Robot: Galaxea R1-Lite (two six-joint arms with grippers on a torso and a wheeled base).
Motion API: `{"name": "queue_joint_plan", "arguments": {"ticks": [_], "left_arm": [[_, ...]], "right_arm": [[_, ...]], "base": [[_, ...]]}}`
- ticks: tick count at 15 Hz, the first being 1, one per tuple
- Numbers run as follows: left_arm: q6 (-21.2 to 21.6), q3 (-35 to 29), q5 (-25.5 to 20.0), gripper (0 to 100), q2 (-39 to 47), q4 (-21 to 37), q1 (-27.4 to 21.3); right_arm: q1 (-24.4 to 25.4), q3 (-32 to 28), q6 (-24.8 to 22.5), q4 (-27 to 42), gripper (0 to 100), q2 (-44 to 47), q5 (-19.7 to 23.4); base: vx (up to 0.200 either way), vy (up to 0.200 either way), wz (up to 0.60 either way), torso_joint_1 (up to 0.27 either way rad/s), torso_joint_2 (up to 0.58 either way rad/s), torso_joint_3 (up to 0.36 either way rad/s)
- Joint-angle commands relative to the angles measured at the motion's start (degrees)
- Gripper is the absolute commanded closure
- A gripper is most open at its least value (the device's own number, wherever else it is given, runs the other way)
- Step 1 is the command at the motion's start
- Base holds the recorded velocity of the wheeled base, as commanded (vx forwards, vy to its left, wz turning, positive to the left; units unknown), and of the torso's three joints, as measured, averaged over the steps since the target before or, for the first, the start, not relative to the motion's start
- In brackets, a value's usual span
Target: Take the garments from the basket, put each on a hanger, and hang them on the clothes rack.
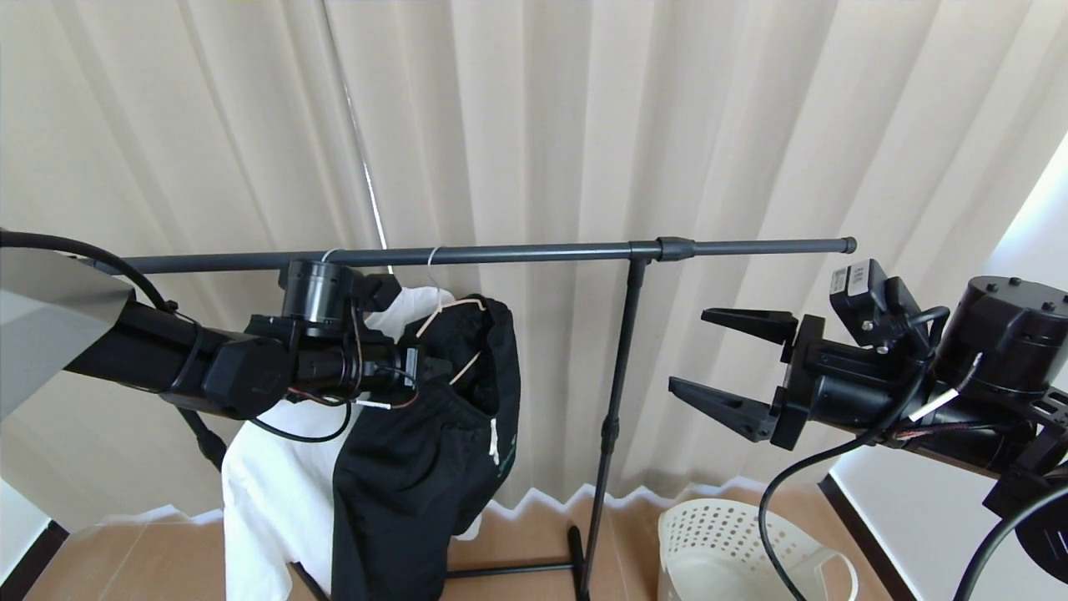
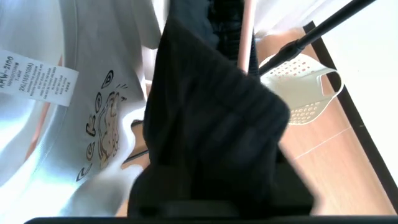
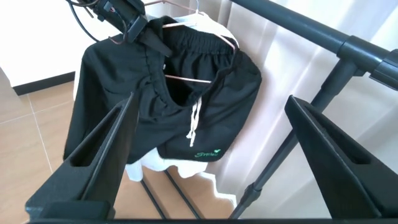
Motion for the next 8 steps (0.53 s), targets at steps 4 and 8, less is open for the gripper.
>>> {"name": "queue_joint_plan", "arguments": {"ticks": [4, 8], "left_arm": [[0.2, 5.9, 0.0, 0, -13.3, 0.4, -0.1], [0.2, 15.2, 0.2, 0, -27.1, 0.5, -0.1]], "right_arm": [[0.0, 0.1, 0.3, 0.0, 0, -3.4, -0.1], [-0.3, 1.1, 6.7, 0.8, 0, -12.3, -7.7]], "base": [[0.000, 0.000, 0.00, 0.000, 0.00, 0.000], [0.000, 0.000, 0.00, 0.000, 0.00, 0.000]]}}
